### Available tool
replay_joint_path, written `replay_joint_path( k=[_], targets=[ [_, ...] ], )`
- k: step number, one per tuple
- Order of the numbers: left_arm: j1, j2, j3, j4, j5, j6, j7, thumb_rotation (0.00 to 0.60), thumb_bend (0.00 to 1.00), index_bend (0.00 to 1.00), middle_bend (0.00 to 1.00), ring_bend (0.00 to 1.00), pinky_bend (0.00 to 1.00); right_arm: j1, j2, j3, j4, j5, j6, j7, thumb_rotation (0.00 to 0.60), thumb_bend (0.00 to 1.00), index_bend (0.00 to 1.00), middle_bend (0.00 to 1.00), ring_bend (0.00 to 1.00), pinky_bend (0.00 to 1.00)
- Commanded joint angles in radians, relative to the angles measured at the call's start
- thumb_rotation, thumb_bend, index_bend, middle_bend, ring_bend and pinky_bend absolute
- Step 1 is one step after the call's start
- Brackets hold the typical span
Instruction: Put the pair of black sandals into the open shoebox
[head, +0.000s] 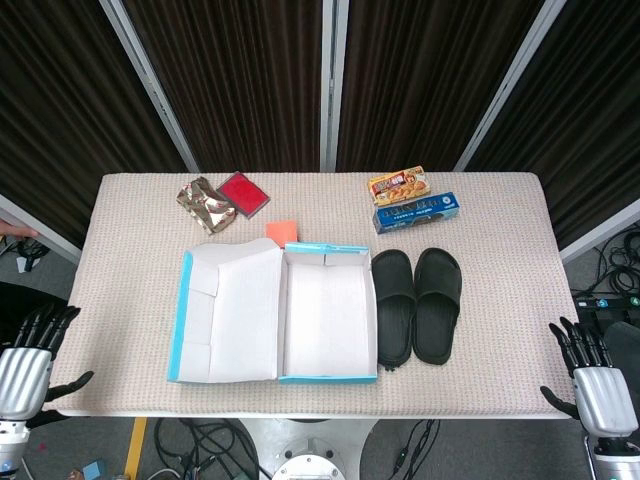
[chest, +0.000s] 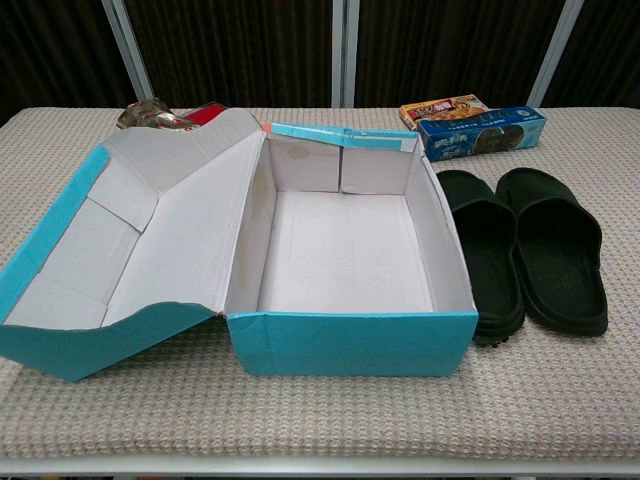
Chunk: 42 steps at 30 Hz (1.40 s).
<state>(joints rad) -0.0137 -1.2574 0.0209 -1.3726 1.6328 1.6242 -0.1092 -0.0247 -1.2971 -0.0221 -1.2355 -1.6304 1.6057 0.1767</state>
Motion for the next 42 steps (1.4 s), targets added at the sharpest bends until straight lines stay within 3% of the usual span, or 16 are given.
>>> replay_joint_path(
  k=[1,18,22,33,42],
  targets=[
    [0.001,-0.001,0.001,0.000,0.000,0.000,0.001,0.600,0.07,0.11,0.13,0.00,0.09,0.000,-0.001,-0.001,0.002,0.000,-0.001,0.001,0.600,0.03,0.02,0.00,0.00,0.01],
    [0.000,0.020,0.001,-0.036,0.001,-0.003,0.017,0.600,0.07,0.11,0.13,0.00,0.09,0.014,0.018,0.008,-0.016,0.011,-0.021,0.024,0.600,0.03,0.02,0.00,0.00,0.01],
    [-0.012,0.017,0.000,-0.027,0.005,-0.017,0.009,0.600,0.07,0.11,0.14,0.00,0.09,0.056,0.061,0.014,-0.058,0.016,-0.087,0.090,0.600,0.03,0.02,0.00,0.00,0.01],
    [-0.009,0.013,0.003,-0.011,0.004,-0.013,-0.014,0.600,0.07,0.11,0.14,0.00,0.09,0.205,0.165,0.090,-0.220,0.055,-0.253,0.061,0.600,0.03,0.02,0.00,0.00,0.01],
    [0.000,0.013,0.007,-0.001,0.006,0.001,-0.038,0.600,0.07,0.11,0.14,0.00,0.09,0.358,0.252,0.163,-0.432,0.184,-0.493,-0.011,0.600,0.03,0.02,0.03,0.00,0.03]
  ],
)
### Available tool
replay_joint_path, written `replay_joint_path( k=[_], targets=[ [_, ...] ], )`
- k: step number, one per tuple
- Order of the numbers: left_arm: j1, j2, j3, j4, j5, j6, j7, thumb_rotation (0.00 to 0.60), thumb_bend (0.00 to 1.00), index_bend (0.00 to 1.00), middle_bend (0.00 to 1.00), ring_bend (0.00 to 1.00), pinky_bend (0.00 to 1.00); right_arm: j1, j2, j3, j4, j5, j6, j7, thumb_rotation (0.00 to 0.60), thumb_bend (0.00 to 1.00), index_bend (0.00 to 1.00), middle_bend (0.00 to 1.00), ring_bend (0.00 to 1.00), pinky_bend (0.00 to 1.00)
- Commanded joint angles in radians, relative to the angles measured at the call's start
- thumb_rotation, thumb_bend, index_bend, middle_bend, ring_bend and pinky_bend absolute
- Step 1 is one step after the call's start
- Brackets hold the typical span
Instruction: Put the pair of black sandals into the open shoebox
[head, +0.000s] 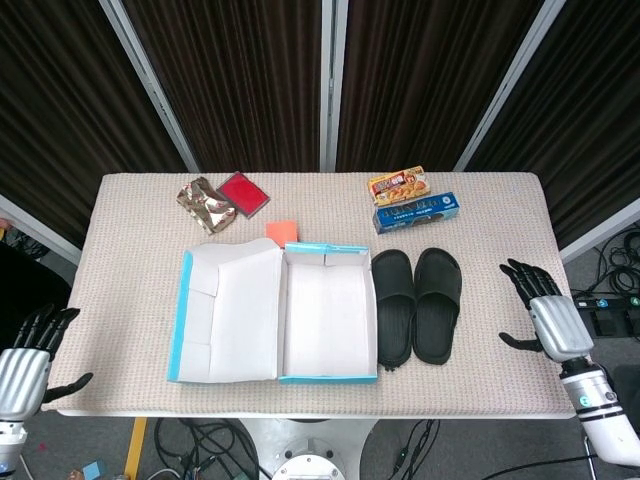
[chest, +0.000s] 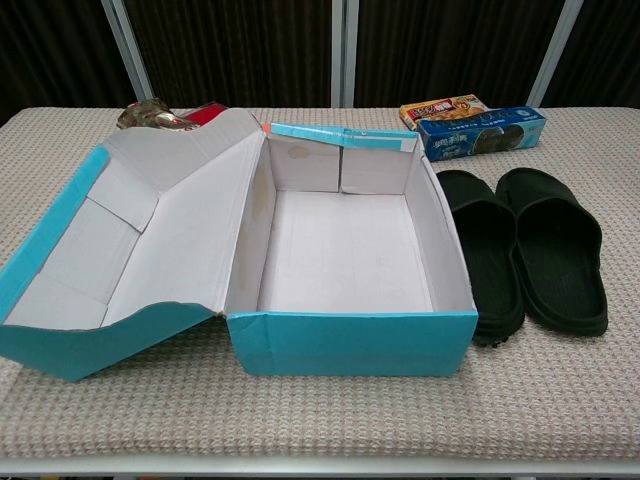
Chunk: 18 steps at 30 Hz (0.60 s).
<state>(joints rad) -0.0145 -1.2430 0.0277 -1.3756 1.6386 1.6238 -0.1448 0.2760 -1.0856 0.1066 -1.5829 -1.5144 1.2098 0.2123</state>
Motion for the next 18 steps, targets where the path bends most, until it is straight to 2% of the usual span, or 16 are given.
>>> replay_joint_path(
  k=[1,6,11,14,18],
  targets=[
    [0.002,-0.002,0.001,0.004,0.001,0.004,-0.005,0.600,0.07,0.11,0.14,0.00,0.09,0.078,0.050,0.042,-0.113,0.099,-0.135,-0.079,0.600,0.03,0.02,0.03,0.00,0.03],
    [0.008,-0.003,0.002,0.011,0.004,0.014,-0.018,0.600,0.08,0.11,0.14,0.00,0.09,0.181,0.086,0.068,-0.215,0.287,-0.329,-0.201,0.600,0.02,0.02,0.03,0.00,0.03],
    [0.011,-0.002,0.005,0.015,0.010,0.022,-0.028,0.600,0.08,0.11,0.14,0.00,0.09,0.321,0.096,0.081,-0.261,0.558,-0.515,-0.297,0.600,0.01,0.01,0.03,0.00,0.00],
    [0.013,0.000,0.007,0.016,0.013,0.026,-0.034,0.600,0.07,0.11,0.14,0.00,0.09,0.405,0.080,0.072,-0.259,0.693,-0.564,-0.349,0.600,0.01,0.00,0.03,0.00,0.00],
    [0.015,0.006,0.013,0.018,0.014,0.023,-0.054,0.600,0.07,0.11,0.14,0.00,0.09,0.508,0.022,0.036,-0.223,0.838,-0.552,-0.443,0.600,0.01,0.00,0.03,0.00,0.00]
  ],
)
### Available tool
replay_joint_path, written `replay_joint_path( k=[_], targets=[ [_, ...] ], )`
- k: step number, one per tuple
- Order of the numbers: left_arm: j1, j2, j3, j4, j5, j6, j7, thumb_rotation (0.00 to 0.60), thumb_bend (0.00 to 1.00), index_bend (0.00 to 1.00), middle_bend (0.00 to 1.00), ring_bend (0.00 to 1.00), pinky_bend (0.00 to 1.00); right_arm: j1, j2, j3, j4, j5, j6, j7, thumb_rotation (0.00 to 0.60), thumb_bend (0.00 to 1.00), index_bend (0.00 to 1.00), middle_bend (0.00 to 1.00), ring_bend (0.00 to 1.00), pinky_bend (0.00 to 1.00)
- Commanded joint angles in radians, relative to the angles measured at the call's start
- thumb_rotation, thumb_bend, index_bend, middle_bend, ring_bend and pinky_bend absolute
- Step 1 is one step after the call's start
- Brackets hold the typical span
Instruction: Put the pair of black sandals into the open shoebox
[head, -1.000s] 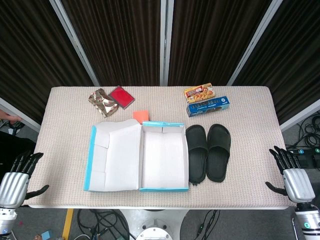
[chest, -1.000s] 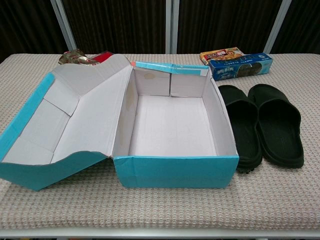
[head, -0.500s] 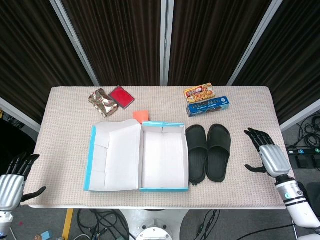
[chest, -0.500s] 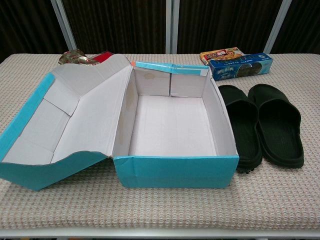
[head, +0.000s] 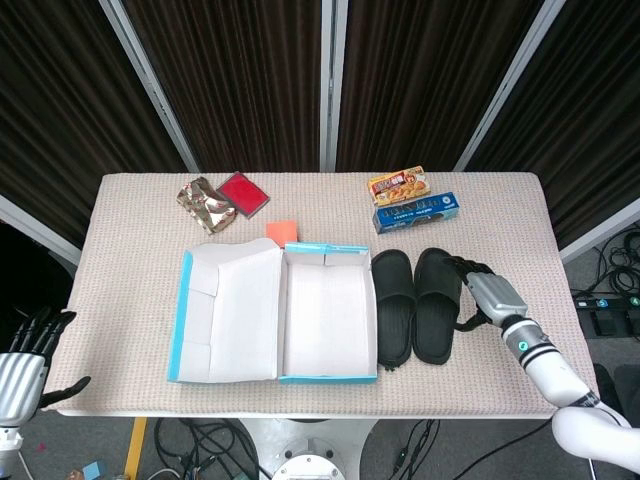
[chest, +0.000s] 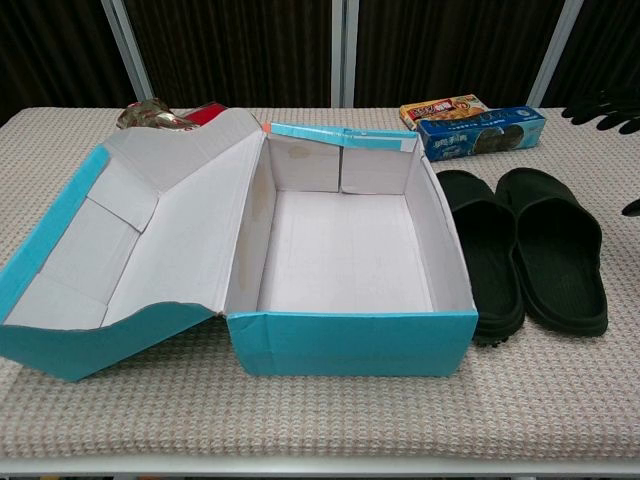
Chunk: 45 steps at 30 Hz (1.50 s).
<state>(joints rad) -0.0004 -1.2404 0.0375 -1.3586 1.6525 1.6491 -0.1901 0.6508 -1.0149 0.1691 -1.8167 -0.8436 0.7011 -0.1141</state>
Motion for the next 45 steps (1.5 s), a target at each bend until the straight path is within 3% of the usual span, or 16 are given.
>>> replay_joint_path(
  k=[1,8,16,25,45],
  targets=[
    [0.002,0.005,0.003,0.001,0.001,-0.001,-0.012,0.600,0.07,0.11,0.14,0.00,0.09,0.163,-0.069,-0.036,0.023,0.215,-0.038,-0.139,0.600,0.01,0.00,0.03,0.00,0.00],
    [0.008,0.015,0.002,0.002,0.001,0.013,-0.023,0.600,0.08,0.11,0.14,0.00,0.09,0.312,-0.175,-0.087,0.094,0.438,-0.002,-0.242,0.600,0.02,0.00,0.04,0.00,0.00],
    [0.008,0.018,0.008,0.011,0.007,0.008,-0.043,0.600,0.08,0.11,0.14,0.00,0.09,0.402,-0.266,-0.121,0.145,0.562,0.055,-0.316,0.600,0.02,0.00,0.05,0.00,0.00],
    [0.009,0.014,0.020,0.021,0.020,0.005,-0.045,0.600,0.07,0.11,0.14,0.00,0.09,0.454,-0.331,-0.130,0.209,0.657,0.069,-0.358,0.600,0.02,0.00,0.07,0.00,0.00],
    [0.012,0.017,0.025,0.033,0.022,0.005,-0.068,0.600,0.08,0.11,0.14,0.00,0.09,0.501,-0.420,-0.142,0.289,0.724,0.094,-0.431,0.600,0.03,0.05,0.10,0.00,0.00]
  ],
)
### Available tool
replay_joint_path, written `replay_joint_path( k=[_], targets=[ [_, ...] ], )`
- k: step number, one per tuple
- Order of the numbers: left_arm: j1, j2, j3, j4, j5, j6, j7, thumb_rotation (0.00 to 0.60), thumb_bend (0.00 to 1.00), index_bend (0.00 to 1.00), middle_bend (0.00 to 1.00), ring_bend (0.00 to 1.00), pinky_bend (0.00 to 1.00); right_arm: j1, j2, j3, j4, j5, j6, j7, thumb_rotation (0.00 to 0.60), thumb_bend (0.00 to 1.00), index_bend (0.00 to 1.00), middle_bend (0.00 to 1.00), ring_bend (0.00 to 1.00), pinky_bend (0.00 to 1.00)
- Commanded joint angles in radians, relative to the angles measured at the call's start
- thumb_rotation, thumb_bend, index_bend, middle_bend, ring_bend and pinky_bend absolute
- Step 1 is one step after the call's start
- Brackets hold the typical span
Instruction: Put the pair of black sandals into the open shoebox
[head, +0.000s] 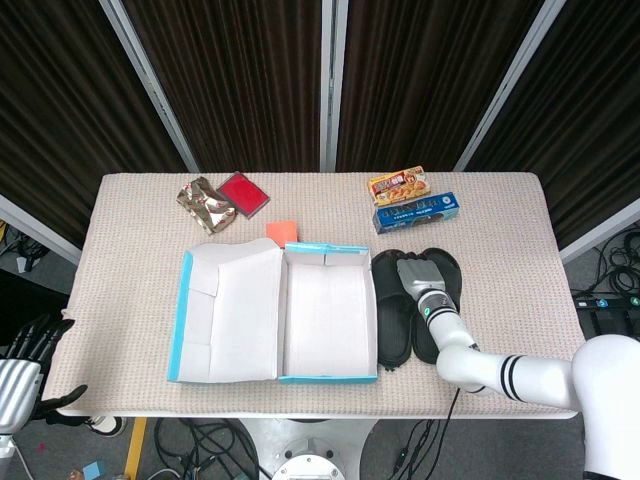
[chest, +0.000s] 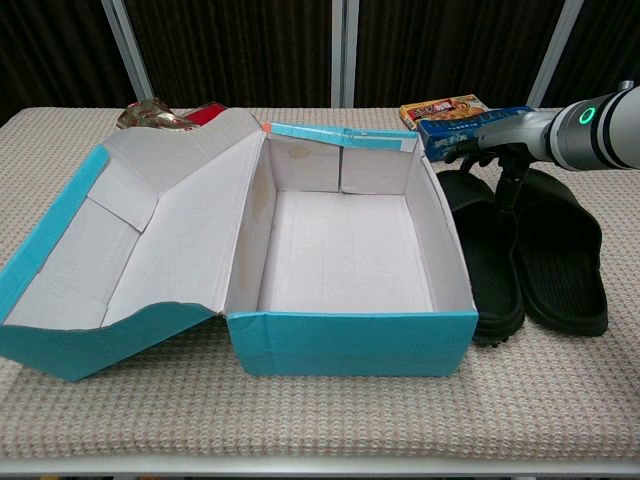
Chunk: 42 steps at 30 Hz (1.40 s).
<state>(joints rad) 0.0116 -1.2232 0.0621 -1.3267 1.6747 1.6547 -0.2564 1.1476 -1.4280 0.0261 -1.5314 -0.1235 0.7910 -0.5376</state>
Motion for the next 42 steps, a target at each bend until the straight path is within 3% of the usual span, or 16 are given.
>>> replay_joint_path(
  k=[1,22,26,42],
  targets=[
    [0.000,0.000,0.000,0.003,-0.001,-0.001,-0.004,0.600,0.08,0.11,0.14,0.00,0.09,0.007,-0.011,0.003,0.005,0.004,0.008,-0.012,0.600,0.03,0.05,0.10,0.00,0.00],
    [0.004,-0.001,0.002,0.022,-0.002,0.003,-0.036,0.600,0.08,0.11,0.14,0.00,0.09,0.006,-0.071,0.011,0.030,-0.014,0.073,-0.085,0.600,0.04,0.24,0.23,0.01,0.02],
    [0.005,-0.003,0.005,0.024,-0.002,-0.001,-0.037,0.600,0.07,0.11,0.14,0.00,0.09,-0.006,-0.081,0.007,0.032,-0.046,0.103,-0.096,0.600,0.05,0.31,0.27,0.04,0.03],
    [0.002,-0.002,0.013,0.018,-0.002,-0.020,-0.026,0.600,0.07,0.11,0.14,0.00,0.09,-0.108,-0.056,0.024,0.001,-0.244,0.179,-0.050,0.600,0.08,0.43,0.38,0.13,0.13]
  ],
)
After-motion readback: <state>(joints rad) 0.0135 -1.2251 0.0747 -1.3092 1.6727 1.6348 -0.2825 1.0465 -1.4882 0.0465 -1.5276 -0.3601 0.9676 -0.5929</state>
